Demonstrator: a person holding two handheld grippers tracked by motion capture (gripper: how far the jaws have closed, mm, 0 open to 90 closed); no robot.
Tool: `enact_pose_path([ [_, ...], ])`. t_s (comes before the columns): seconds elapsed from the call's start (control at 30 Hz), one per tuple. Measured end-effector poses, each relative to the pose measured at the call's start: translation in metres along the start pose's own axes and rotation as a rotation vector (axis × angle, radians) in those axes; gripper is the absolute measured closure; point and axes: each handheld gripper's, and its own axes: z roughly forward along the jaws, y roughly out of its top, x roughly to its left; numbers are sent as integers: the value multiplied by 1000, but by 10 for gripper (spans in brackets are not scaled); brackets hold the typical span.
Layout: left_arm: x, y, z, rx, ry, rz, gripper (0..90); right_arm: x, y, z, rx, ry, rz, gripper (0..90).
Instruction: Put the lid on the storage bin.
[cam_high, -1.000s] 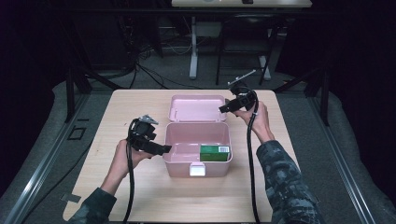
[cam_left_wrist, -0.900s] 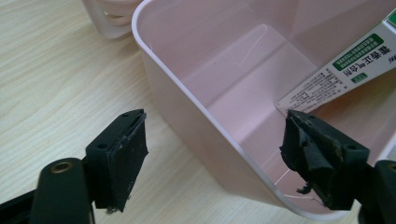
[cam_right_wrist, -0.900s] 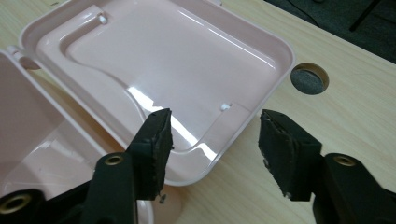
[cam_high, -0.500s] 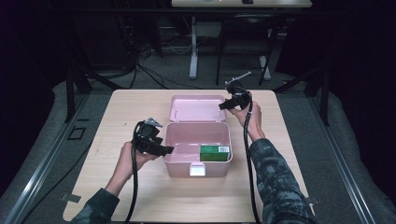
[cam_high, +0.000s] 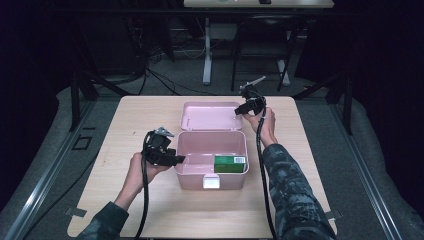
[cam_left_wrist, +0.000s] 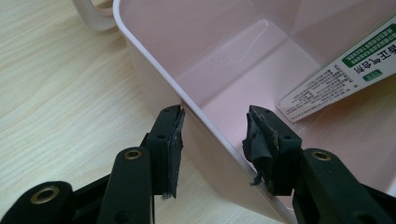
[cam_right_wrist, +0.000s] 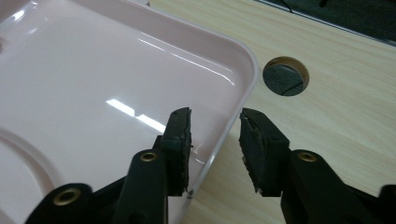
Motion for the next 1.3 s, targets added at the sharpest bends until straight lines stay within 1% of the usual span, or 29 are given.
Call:
enact_pose_path([
  [0.03,0,0,0,-1,1,0,559,-1,0,0,5,-20,7,662],
  [0.13,-1,0,0,-3,5,1,562,-6,-2,2,9,-1,28,649],
  [0.17,-1,0,0,-3,5,1,562,-6,-3,3,8,7,43,659],
  [0.23,-1,0,0,-2,7,1,563,-4,-2,5,14,-1,30,677],
  [0.27,-1,0,0,-2,7,1,563,-3,-2,6,13,3,29,682],
  [0.33,-1,0,0,-2,8,1,563,-1,-1,8,15,-8,34,684],
  [0.37,-1,0,0,-3,8,0,563,-1,-1,9,17,-9,44,694],
  [0.4,-1,-1,0,-4,9,-1,563,-1,-2,10,22,-13,42,713],
  [0.47,-1,-1,0,-6,10,0,564,-1,-3,12,25,-15,64,718],
  [0.63,-1,-1,0,-6,12,4,567,1,-3,12,20,-24,84,743],
  [0.87,-2,-1,1,-10,18,3,568,3,-4,10,-4,-37,101,766],
  [0.97,-2,-1,1,-11,18,4,567,3,-3,8,-14,-39,100,772],
  [1.13,-2,-1,1,-10,15,4,566,3,-4,3,-47,-29,116,783],
  [1.3,-2,-1,2,-9,22,8,565,4,-3,-1,-66,-23,122,792],
])
